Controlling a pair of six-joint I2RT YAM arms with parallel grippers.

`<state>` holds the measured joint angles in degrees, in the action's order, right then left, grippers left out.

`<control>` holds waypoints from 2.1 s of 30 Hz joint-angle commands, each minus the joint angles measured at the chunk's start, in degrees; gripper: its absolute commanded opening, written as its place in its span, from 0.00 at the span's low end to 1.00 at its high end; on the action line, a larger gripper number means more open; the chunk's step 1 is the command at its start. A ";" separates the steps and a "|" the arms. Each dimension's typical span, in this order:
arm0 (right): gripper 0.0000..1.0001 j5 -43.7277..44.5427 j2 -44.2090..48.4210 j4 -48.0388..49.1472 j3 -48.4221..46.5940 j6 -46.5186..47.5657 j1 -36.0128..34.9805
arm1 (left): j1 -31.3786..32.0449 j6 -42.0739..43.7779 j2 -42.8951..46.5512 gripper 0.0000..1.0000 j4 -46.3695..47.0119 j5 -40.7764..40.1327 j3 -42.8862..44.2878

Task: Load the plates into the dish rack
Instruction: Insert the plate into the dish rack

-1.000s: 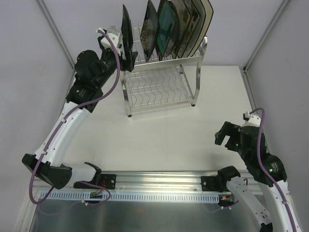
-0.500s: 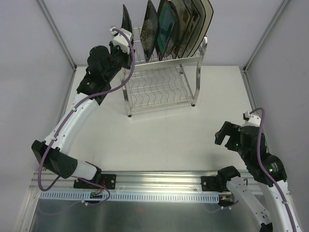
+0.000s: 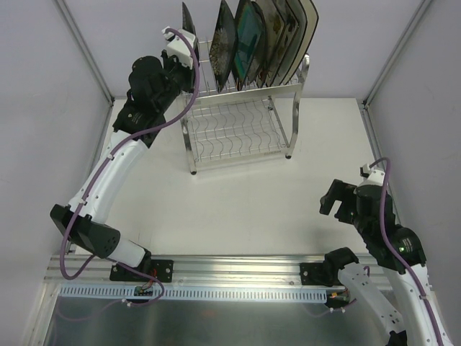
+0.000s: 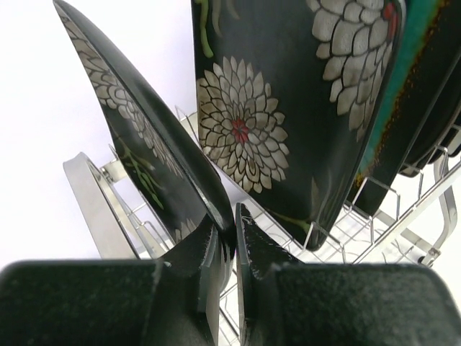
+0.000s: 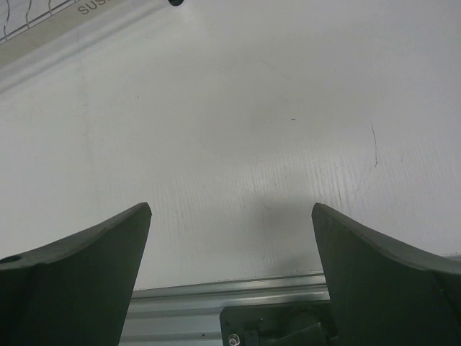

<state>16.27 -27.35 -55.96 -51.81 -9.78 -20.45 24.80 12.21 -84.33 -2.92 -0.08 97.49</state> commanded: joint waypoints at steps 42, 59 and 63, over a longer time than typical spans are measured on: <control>1.00 0.78 -1.74 1.82 -1.98 0.38 0.23 | 0.25 -4.03 0.40 0.00 6.79 -1.77 13.34; 1.00 0.43 -1.74 2.09 -1.63 0.29 0.32 | 0.51 -12.03 -0.39 0.00 5.03 -7.56 16.32; 1.00 0.34 -1.74 2.09 -1.63 0.11 0.32 | 1.66 -11.33 -0.04 0.00 4.94 -10.90 15.89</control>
<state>16.58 -28.56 -55.68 -51.96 -9.58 -20.45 25.52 0.56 -89.03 -6.76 -6.79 109.45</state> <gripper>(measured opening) 0.994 0.070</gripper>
